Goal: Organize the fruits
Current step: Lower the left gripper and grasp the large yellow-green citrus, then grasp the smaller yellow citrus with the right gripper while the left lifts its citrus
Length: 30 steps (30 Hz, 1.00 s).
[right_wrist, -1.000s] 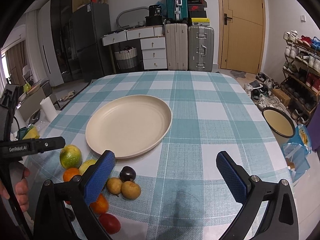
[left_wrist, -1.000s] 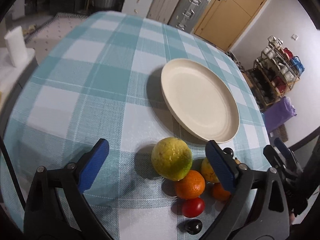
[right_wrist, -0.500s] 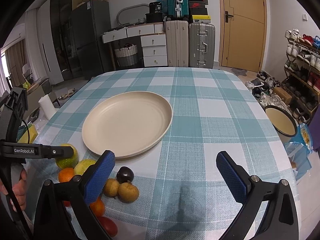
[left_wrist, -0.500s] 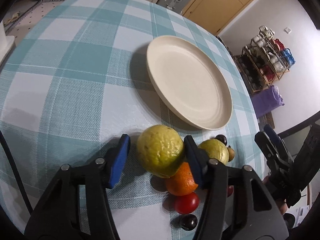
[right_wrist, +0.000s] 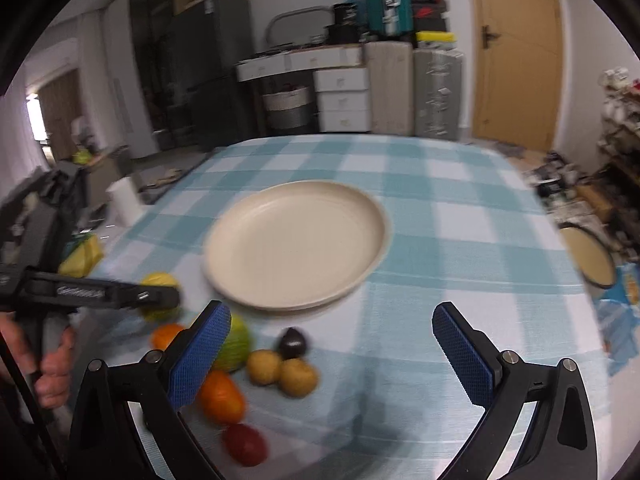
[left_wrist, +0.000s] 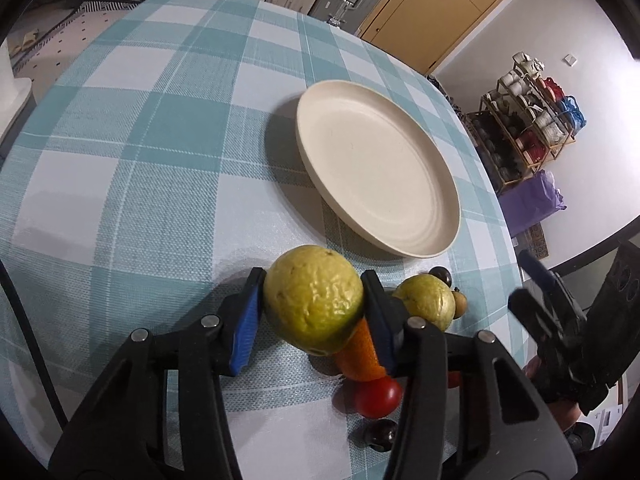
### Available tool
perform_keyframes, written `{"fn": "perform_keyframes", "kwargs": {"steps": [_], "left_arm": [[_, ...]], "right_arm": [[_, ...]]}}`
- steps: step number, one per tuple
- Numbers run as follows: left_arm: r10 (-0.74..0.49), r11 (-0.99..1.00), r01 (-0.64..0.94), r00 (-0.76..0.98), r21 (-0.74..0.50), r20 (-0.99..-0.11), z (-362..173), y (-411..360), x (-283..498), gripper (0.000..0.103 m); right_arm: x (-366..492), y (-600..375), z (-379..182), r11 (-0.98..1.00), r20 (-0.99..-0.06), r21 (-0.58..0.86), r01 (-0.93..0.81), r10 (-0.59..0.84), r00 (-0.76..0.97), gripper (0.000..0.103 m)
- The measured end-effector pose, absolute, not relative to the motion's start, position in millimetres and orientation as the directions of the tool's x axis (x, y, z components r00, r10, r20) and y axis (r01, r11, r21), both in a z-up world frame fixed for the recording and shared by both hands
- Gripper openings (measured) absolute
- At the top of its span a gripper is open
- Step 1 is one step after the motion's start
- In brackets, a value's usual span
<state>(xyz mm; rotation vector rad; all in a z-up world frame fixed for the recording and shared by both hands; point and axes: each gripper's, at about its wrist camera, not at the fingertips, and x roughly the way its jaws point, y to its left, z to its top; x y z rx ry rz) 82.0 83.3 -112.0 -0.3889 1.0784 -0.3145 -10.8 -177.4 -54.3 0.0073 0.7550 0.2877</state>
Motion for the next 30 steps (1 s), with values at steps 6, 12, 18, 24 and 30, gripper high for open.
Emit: {"fn": "perform_keyframes", "kwargs": {"steps": [6,12,18,24,30], "left_arm": [[-0.436,0.887,0.067,0.45,-0.457,-0.779,-109,92,74,0.045],[-0.448,0.881,0.076,0.448,-0.466,-0.774,-110,98,71,0.045],[-0.46,0.875,0.08,0.446,-0.478,-0.768,-111,105,72,0.045],[-0.467,0.872,0.088,0.443,-0.481,-0.765,-111,107,73,0.045],[-0.473,0.869,0.09,0.438,-0.487,-0.764,-113,107,75,0.045]], "right_arm": [[-8,-161,-58,0.894,-0.69,0.24,-0.379,0.432,0.58,0.103],[-4,-144,-66,0.858,-0.709,0.272,-0.436,0.485,0.512,0.092],[1,-131,-74,0.841,-0.737,0.279,-0.463,0.497,0.459,0.085],[5,-120,-78,0.834,-0.758,0.246,-0.495,0.483,0.438,0.08],[7,-110,-81,0.826,-0.775,0.216,-0.521,0.47,0.423,0.074]]}}
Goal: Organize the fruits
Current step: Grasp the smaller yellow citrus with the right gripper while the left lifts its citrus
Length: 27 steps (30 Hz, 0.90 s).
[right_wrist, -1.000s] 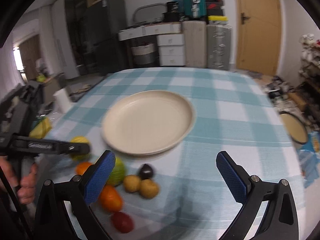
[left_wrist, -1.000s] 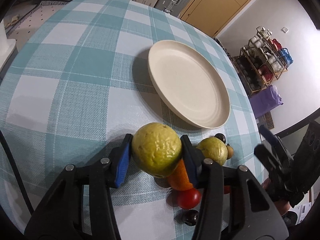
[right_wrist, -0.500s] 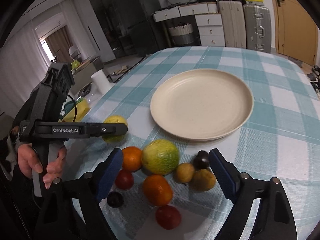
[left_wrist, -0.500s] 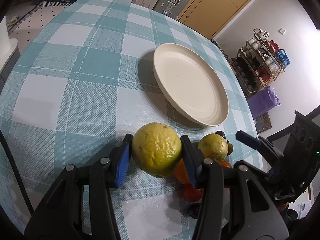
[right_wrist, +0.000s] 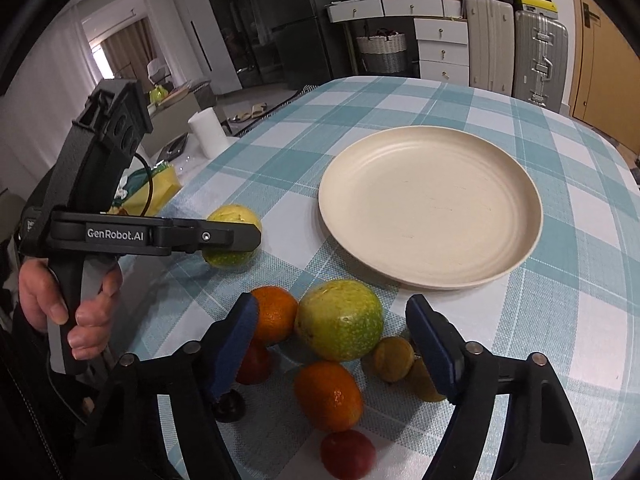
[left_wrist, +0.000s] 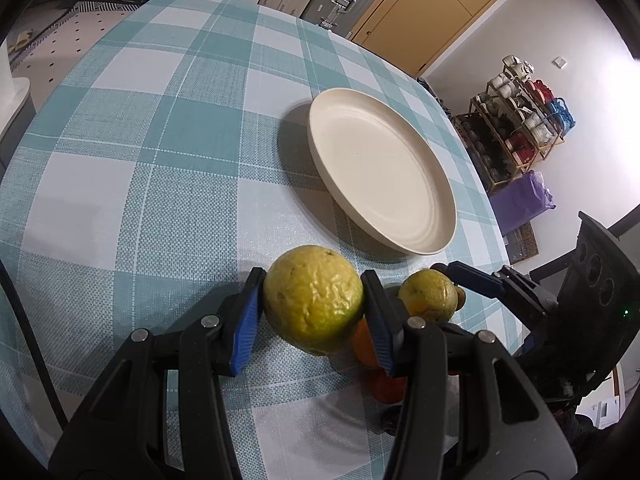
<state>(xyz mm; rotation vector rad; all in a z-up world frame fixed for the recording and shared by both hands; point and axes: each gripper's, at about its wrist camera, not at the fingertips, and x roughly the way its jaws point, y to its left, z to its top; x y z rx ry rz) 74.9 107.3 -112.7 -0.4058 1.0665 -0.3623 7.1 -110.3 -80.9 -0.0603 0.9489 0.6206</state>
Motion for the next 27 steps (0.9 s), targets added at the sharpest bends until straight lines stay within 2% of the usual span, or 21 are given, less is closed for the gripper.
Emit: {"fn": "perform_keyframes", "kwargs": {"steps": [5,7,10,18,27], "left_arm": [[-0.46,0.877,0.091,0.442,-0.471,-0.77,-113,107,76,0.045],[-0.459,0.878,0.091,0.441,-0.471,-0.771,-114,107,77,0.045],[-0.457,0.879,0.09,0.44,-0.469,-0.773,-114,107,78,0.045],[-0.44,0.888,0.09,0.447,-0.45,-0.779,-112,104,77,0.045],[-0.426,0.896,0.1,0.47,-0.433,-0.773,-99,102,78,0.045]], "right_arm": [[11,-111,-87,0.828,-0.784,0.226,-0.514,0.467,0.408,0.067],[14,-112,-89,0.828,-0.788,0.235,-0.51,0.469,0.399,0.058],[17,-114,-95,0.824,-0.793,0.257,-0.506,0.479,0.377,0.053],[19,-115,-96,0.821,-0.786,0.27,-0.503,0.49,0.378,0.052],[13,-124,-79,0.814,-0.737,0.292,-0.502,0.526,0.425,0.051]]}}
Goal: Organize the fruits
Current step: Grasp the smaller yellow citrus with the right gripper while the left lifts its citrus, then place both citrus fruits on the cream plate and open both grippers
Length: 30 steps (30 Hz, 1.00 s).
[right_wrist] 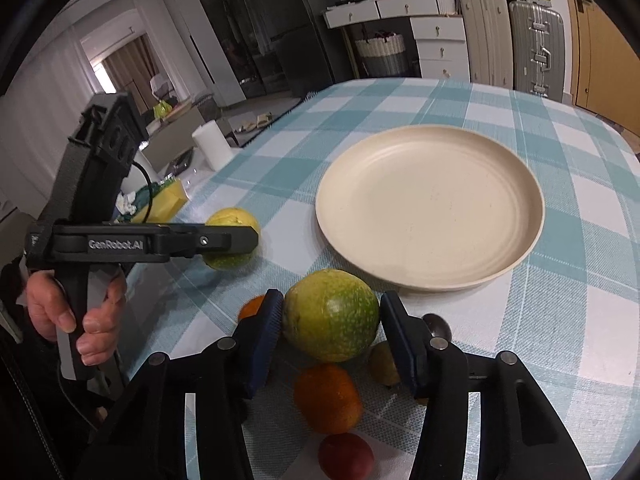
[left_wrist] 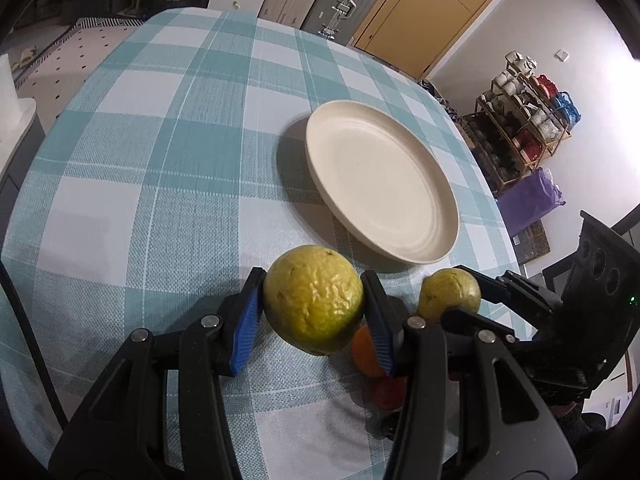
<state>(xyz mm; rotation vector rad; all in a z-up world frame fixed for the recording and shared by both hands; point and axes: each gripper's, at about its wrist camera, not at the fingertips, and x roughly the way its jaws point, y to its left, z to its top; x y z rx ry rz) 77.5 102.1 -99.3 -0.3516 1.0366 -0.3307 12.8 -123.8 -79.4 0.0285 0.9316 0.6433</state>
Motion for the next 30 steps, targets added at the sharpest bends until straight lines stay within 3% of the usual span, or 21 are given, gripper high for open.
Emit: {"fn": "perform_keyframes", "kwargs": {"steps": [16,30], "left_arm": [[-0.458,0.884,0.17,0.501,-0.435,-0.734,-58,78,122,0.045],[-0.516,0.854,0.179,0.424,-0.489,-0.744,-67,39,215,0.045]], "right_arm": [[34,-157,-33,0.812,-0.608,0.334,-0.479,0.574,0.548,0.051],[108,-175,-40,0.843,-0.607,0.329,-0.426,0.534,0.589,0.051]]}}
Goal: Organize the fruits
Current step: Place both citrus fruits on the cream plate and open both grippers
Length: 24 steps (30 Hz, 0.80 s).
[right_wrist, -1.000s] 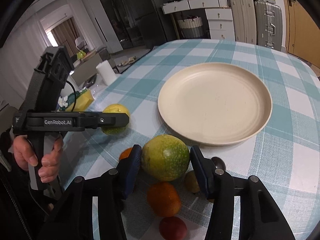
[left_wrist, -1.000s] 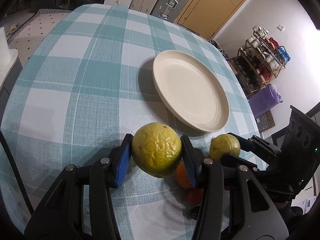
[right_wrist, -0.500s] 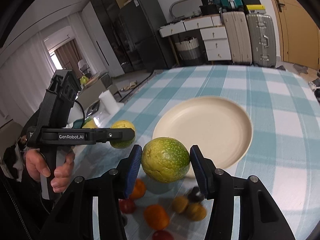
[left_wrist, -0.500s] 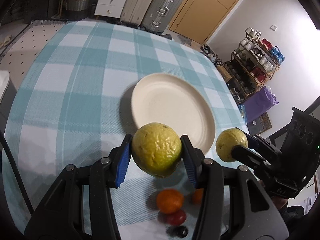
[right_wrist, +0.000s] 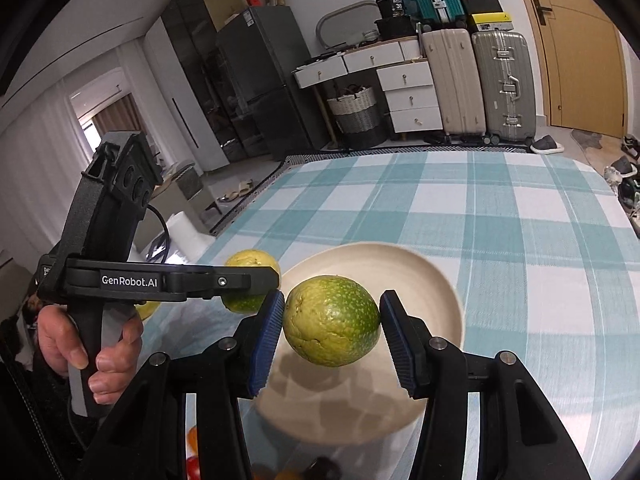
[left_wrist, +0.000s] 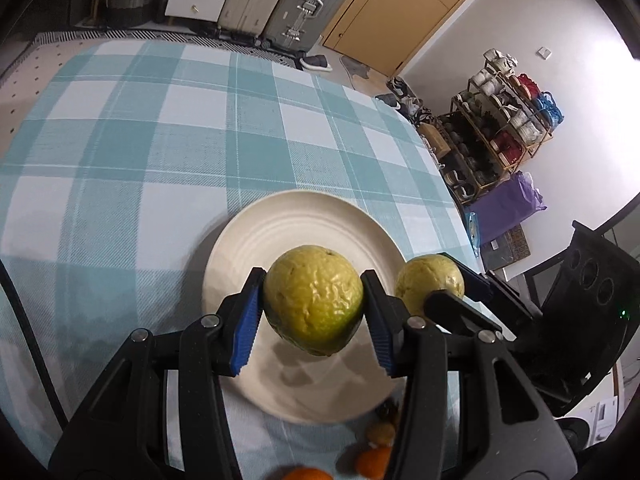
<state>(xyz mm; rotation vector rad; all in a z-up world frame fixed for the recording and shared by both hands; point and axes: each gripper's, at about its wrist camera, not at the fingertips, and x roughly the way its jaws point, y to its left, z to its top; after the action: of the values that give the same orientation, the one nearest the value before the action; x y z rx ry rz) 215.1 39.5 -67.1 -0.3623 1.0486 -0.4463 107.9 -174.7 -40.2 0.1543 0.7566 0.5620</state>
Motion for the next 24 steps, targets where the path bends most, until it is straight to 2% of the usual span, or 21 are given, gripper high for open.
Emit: {"fn": "perform_keyframes", "kwargs": {"steps": [4,5,6,7,15,16,18,23,24], "left_arm": [[-0.532,0.844,0.183,0.395,-0.503,-0.749,-76,29,237,0.045],[-0.534,0.844,0.184,0.391,-0.504,-0.75,-79,27,240,0.045],[-0.536,0.842,0.184,0.385,-0.507,-0.751,-81,24,245,0.045],[-0.538,0.841,0.183,0.379,-0.509,-0.753,-84,22,249,0.045],[-0.528,0.847,0.147,0.344,-0.511,-0.777,-110,14,268,0.046],[-0.524,0.849,0.142,0.348,-0.508,-0.777,-111,14,270,0.048],[-0.512,0.856,0.134,0.351,-0.499,-0.784,-111,15,272,0.065],[-0.473,0.879,0.14,0.39,-0.456,-0.79,-98,15,266,0.072],[-0.465,0.883,0.144,0.401,-0.447,-0.789,-94,15,264,0.072]], "right_arm": [[130,-178,-47,0.847,-0.607,0.332,-0.414,0.528,0.594,0.05],[135,-179,-49,0.846,-0.607,0.341,-0.41,0.532,0.591,0.047],[139,-180,-51,0.842,-0.603,0.354,-0.407,0.538,0.589,0.04],[145,-183,-53,0.836,-0.599,0.375,-0.401,0.549,0.584,0.039],[164,-181,-77,0.837,-0.627,0.4,-0.373,0.547,0.555,0.039],[164,-182,-79,0.841,-0.629,0.398,-0.367,0.541,0.559,0.039],[165,-183,-80,0.849,-0.634,0.39,-0.357,0.529,0.564,0.039],[161,-192,-80,0.86,-0.642,0.393,-0.325,0.51,0.573,0.04],[160,-194,-79,0.862,-0.639,0.392,-0.322,0.507,0.578,0.042]]}}
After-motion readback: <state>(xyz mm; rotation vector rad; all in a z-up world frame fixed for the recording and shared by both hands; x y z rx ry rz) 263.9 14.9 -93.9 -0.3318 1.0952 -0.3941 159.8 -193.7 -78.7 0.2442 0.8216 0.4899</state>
